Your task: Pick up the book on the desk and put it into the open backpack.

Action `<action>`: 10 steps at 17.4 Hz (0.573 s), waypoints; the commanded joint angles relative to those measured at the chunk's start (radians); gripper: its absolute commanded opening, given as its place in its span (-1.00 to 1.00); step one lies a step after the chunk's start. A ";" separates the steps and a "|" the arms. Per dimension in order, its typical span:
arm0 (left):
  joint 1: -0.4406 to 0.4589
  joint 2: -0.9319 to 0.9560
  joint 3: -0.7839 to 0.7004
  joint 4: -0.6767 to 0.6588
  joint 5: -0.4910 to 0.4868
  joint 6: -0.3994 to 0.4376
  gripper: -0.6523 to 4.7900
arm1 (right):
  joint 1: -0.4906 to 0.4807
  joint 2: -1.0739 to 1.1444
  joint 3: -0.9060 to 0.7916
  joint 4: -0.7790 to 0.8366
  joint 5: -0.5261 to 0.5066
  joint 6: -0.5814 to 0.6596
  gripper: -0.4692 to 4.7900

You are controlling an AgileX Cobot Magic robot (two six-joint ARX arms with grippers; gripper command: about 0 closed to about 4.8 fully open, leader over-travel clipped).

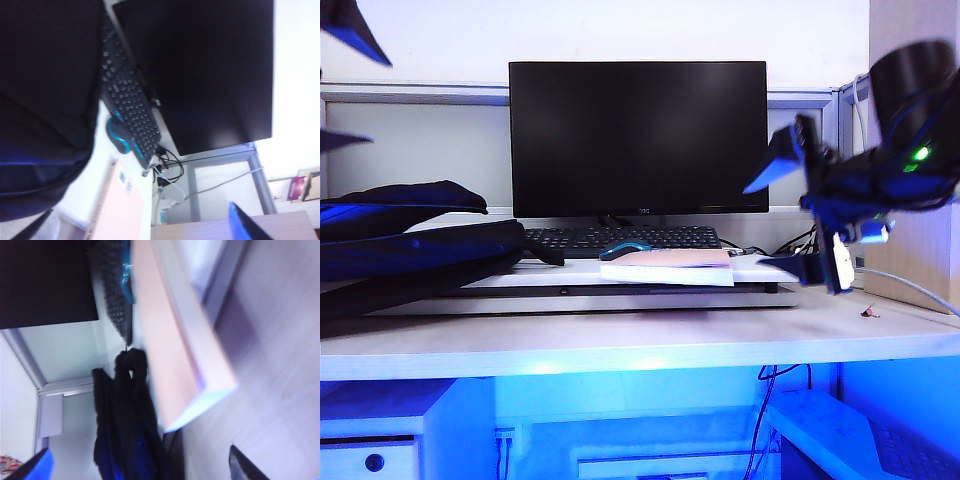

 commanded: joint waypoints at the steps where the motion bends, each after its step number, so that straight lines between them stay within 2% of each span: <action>1: 0.001 0.063 0.002 0.075 0.004 0.019 1.00 | 0.001 0.077 0.085 0.019 -0.009 -0.006 1.00; 4: 0.001 0.117 0.002 0.077 0.004 0.019 1.00 | 0.001 0.133 0.147 -0.016 -0.021 -0.010 1.00; 7: 0.001 0.160 0.002 0.135 0.004 0.019 1.00 | 0.001 0.174 0.187 -0.089 -0.010 -0.059 1.00; 10: 0.001 0.172 0.002 0.151 -0.003 0.019 1.00 | 0.001 0.234 0.220 -0.087 -0.005 -0.061 1.00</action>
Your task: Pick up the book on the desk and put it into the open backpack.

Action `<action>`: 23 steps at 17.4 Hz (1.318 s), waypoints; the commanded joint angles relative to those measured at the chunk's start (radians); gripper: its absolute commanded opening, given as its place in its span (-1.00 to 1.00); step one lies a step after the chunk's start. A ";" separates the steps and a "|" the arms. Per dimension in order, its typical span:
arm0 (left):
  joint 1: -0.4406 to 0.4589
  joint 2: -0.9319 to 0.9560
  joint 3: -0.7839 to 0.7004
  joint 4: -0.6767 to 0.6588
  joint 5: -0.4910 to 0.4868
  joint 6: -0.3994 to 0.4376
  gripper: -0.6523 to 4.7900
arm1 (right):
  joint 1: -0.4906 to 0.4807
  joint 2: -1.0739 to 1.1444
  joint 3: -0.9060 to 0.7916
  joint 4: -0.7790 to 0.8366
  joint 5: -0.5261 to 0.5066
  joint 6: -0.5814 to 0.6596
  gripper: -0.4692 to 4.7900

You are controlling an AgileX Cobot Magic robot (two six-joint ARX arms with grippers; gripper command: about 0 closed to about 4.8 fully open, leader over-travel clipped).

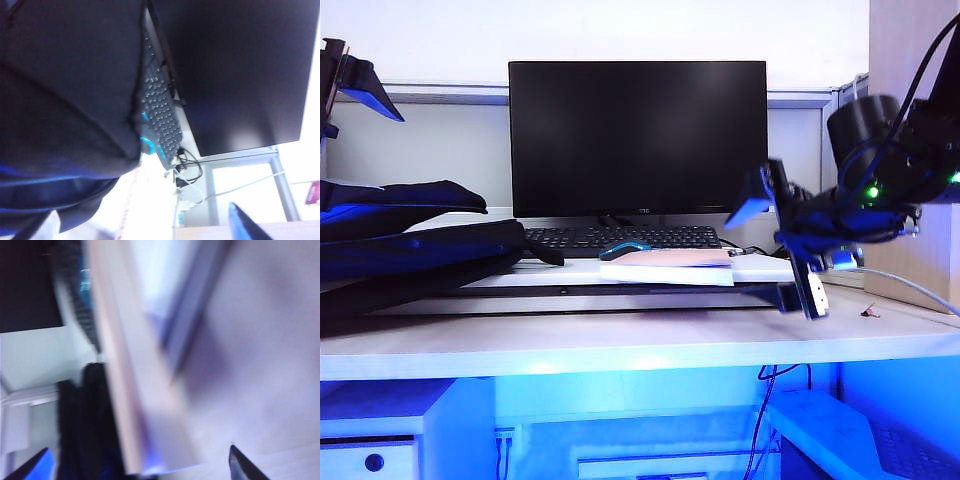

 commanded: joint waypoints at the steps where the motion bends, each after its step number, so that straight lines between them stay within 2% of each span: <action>1: 0.001 0.019 0.002 0.043 -0.003 0.005 1.00 | 0.001 0.077 0.068 0.018 -0.029 -0.005 1.00; 8: 0.001 0.060 0.003 0.068 0.001 0.022 1.00 | 0.005 0.106 0.190 -0.030 -0.035 -0.001 0.98; 9: 0.001 0.064 0.002 0.069 0.003 0.024 1.00 | 0.006 0.117 0.204 -0.039 -0.040 -0.001 0.86; 10: 0.001 0.064 0.003 0.069 0.005 0.029 1.00 | 0.007 0.140 0.224 -0.037 -0.054 0.000 0.59; 12: 0.001 0.066 0.003 0.068 0.005 0.034 1.00 | 0.015 0.163 0.239 -0.036 -0.057 0.014 0.52; 13: 0.001 0.071 0.003 0.068 0.004 0.036 1.00 | 0.020 0.172 0.240 -0.036 -0.055 0.033 0.30; 14: 0.001 0.082 0.003 0.069 0.005 0.041 1.00 | 0.025 0.175 0.240 -0.039 -0.055 0.032 -0.11; 15: 0.001 0.091 0.004 0.069 0.004 0.043 1.00 | 0.025 0.177 0.240 -0.035 -0.055 0.032 -0.66; 16: 0.001 0.103 0.006 0.070 0.004 0.046 1.00 | 0.025 0.177 0.240 -0.032 -0.058 0.029 -0.82; 21: 0.000 0.245 0.180 0.059 -0.005 0.046 1.00 | 0.027 0.177 0.255 0.068 -0.132 0.025 -0.83; 22: 0.000 0.261 0.202 0.042 -0.022 0.046 0.70 | 0.028 0.177 0.272 0.072 -0.158 0.025 -0.83; 23: 0.000 0.269 0.210 0.032 -0.044 0.046 -0.10 | 0.030 0.176 0.285 0.079 -0.175 0.026 -0.83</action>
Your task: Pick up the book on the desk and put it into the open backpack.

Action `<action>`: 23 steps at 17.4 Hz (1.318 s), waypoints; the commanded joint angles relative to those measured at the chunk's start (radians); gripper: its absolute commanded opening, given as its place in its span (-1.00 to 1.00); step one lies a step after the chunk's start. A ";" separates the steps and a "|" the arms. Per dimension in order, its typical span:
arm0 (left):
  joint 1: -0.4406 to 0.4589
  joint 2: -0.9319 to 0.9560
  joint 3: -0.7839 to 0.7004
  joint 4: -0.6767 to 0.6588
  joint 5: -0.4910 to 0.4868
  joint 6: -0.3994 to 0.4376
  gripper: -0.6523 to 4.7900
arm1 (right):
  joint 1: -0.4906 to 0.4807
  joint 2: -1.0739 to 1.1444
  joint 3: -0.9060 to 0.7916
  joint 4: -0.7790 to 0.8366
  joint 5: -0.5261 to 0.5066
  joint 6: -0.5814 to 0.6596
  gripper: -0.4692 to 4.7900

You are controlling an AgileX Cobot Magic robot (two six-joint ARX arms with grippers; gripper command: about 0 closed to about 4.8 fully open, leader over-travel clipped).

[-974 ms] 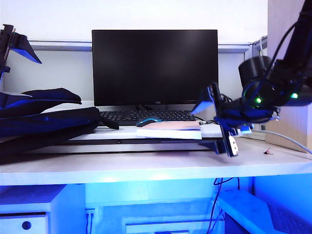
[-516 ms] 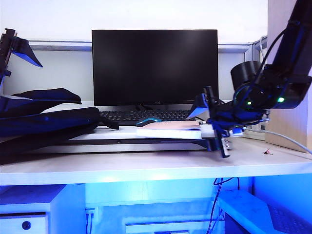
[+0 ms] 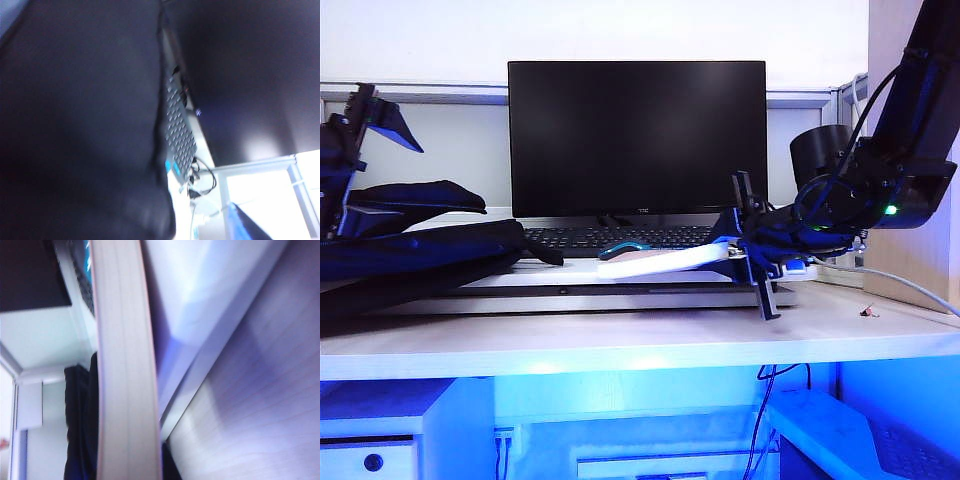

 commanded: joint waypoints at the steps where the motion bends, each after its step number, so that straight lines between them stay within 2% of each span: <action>1: 0.000 0.016 0.018 -0.025 -0.061 0.019 -0.85 | 0.006 -0.009 0.059 0.064 -0.083 -0.001 -0.83; 2: 0.000 0.018 0.018 -0.024 -0.074 0.019 -0.78 | 0.006 -0.009 0.094 0.084 -0.111 0.002 -0.83; 4: 0.000 0.018 0.018 0.003 -0.018 0.018 -0.78 | 0.011 -0.009 0.148 0.092 -0.143 0.005 -0.83; 6: -0.005 0.018 0.020 0.165 0.093 0.006 -0.78 | 0.045 -0.009 0.229 0.092 -0.165 0.020 -0.83; 7: -0.006 0.018 0.020 0.200 0.104 -0.017 -0.78 | 0.060 -0.009 0.246 0.090 -0.164 0.024 -0.83; 9: -0.015 0.018 0.020 0.264 0.149 -0.104 -0.78 | 0.106 -0.009 0.264 0.088 -0.137 0.027 -0.83; 11: -0.031 0.018 0.020 0.308 0.221 -0.144 -0.78 | 0.135 -0.008 0.265 0.083 -0.110 0.027 -0.83; 12: -0.050 0.017 0.020 0.330 0.284 -0.188 -0.78 | 0.161 -0.008 0.269 0.079 -0.068 0.027 -0.83; 14: -0.078 0.017 0.020 0.367 0.329 -0.243 -0.78 | 0.182 -0.008 0.287 0.070 -0.037 0.026 -0.83; 15: -0.115 0.017 0.020 0.433 0.352 -0.297 -0.78 | 0.194 -0.008 0.314 0.026 -0.022 0.020 -0.83; 16: -0.154 0.017 0.021 0.488 0.353 -0.335 -0.78 | 0.208 -0.007 0.338 -0.018 -0.015 0.019 -0.83; 19: -0.202 0.017 0.022 0.560 0.350 -0.431 -0.78 | 0.221 -0.007 0.348 -0.043 -0.007 0.019 -0.83; 20: -0.206 0.017 0.022 0.584 0.352 -0.467 -0.78 | 0.231 -0.007 0.348 -0.095 -0.003 0.019 -0.83; 23: -0.217 0.017 0.022 0.587 0.394 -0.513 -0.78 | 0.231 -0.006 0.347 -0.137 0.036 -0.015 -0.83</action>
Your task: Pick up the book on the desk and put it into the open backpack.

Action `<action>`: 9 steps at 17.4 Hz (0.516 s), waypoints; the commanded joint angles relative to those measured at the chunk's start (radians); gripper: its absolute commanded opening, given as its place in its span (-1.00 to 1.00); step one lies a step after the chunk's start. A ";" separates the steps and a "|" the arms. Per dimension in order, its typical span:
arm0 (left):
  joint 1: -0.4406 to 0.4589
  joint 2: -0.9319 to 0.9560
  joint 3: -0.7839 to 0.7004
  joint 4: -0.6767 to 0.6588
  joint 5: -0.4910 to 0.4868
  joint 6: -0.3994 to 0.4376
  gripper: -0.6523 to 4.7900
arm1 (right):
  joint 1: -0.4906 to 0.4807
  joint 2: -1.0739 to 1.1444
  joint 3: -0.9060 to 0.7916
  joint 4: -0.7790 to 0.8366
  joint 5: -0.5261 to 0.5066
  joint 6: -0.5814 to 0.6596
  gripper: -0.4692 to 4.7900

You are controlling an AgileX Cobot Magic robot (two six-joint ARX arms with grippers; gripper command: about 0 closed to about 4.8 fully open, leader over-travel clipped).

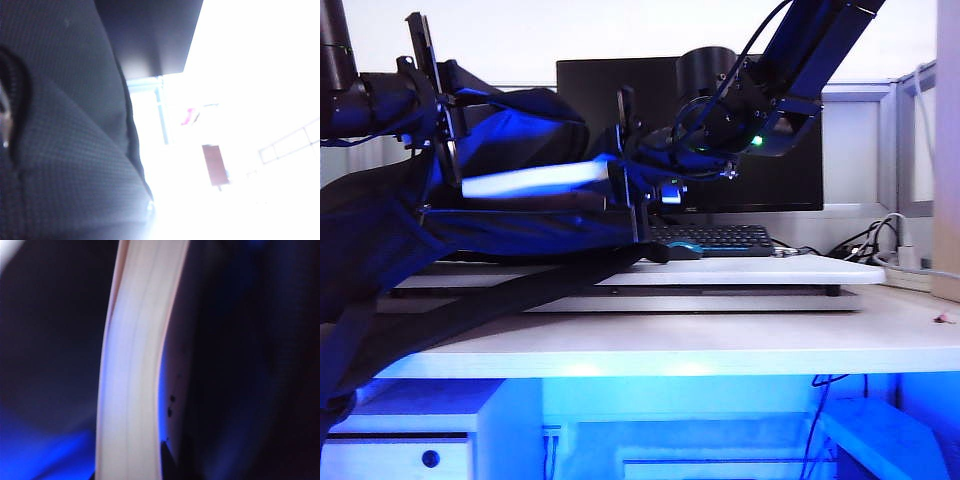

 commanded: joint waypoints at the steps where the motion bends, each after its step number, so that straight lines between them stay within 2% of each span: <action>1: -0.017 -0.016 0.015 0.109 0.092 -0.039 -0.78 | -0.002 -0.013 0.012 0.052 0.056 -0.034 -0.83; 3: -0.026 -0.016 0.015 0.110 0.099 -0.078 -0.78 | -0.002 -0.013 0.012 0.013 0.077 -0.065 -0.83; 9: -0.114 -0.015 0.015 0.087 0.089 -0.058 -0.78 | 0.024 -0.013 0.011 -0.019 0.047 -0.072 -0.83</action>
